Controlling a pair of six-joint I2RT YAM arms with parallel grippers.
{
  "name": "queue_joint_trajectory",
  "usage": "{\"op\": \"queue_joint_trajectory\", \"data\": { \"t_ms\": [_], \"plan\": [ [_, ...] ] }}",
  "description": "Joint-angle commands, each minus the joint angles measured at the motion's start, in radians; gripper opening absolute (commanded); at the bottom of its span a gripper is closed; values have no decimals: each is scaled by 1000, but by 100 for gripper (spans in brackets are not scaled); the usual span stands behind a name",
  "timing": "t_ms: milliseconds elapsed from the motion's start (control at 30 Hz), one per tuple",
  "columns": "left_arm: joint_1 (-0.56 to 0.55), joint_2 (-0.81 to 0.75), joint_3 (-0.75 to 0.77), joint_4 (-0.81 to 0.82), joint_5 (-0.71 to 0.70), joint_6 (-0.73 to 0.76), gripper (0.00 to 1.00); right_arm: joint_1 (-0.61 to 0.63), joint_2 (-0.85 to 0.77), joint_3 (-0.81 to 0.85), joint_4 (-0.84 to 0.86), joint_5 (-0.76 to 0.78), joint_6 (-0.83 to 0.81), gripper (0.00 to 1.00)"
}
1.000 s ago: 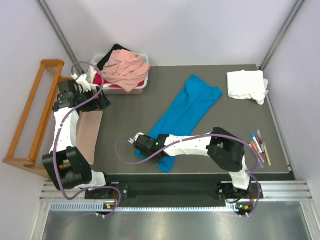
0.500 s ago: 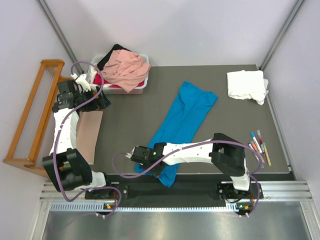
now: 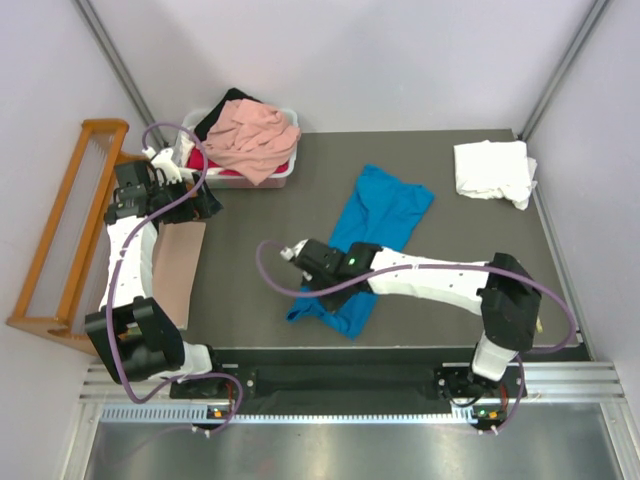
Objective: Fold and stack the t-shirts
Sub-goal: Fold the tshirt
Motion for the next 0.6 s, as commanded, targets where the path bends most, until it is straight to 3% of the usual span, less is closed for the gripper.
{"op": "queue_joint_trajectory", "data": {
  "t_ms": [0, 233, 567],
  "plan": [
    [7, -27, 61, -20, 25, 24, 99, -101, -50, -44, 46, 36, -44, 0],
    [7, -21, 75, -26, 26, 33, 99, -250, -16, -73, 106, 51, -97, 0],
    [7, 1, 74, -28, 34, 33, 99, -370, 53, 4, 141, 31, -156, 0]
  ]
}}
